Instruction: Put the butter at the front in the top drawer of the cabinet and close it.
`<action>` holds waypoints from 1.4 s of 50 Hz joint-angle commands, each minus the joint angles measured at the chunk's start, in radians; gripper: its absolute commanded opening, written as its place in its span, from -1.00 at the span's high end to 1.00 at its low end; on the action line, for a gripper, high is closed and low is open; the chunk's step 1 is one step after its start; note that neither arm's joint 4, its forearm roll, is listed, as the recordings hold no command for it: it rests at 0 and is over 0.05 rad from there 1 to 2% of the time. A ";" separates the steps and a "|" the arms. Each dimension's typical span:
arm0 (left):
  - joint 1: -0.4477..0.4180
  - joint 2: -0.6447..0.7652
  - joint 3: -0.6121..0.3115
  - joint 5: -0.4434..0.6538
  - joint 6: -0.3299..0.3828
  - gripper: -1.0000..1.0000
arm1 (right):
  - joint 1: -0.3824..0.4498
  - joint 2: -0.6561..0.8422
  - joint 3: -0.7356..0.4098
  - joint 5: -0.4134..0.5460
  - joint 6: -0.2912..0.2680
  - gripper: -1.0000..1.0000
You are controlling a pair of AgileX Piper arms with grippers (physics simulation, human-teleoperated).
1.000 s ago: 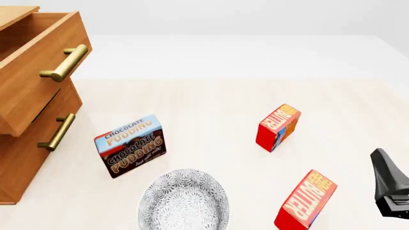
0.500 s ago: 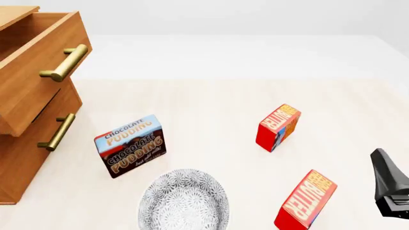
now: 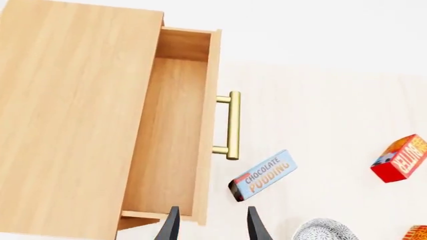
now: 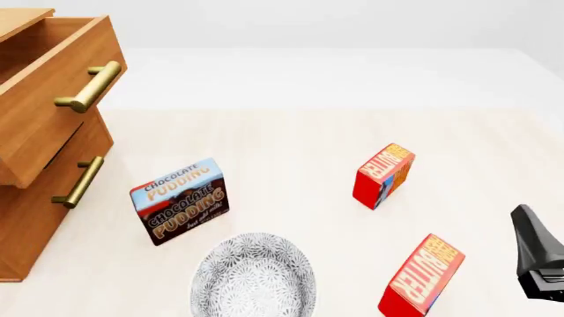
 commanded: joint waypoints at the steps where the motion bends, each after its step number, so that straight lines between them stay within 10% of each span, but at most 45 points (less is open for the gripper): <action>1: -0.006 0.036 -0.004 0.000 -0.001 -1.00 | 0.000 0.000 0.000 0.000 0.000 -1.00; 70: -0.017 0.204 0.125 -0.174 -0.088 -1.00 | 0.000 -0.001 0.000 0.000 0.000 -1.00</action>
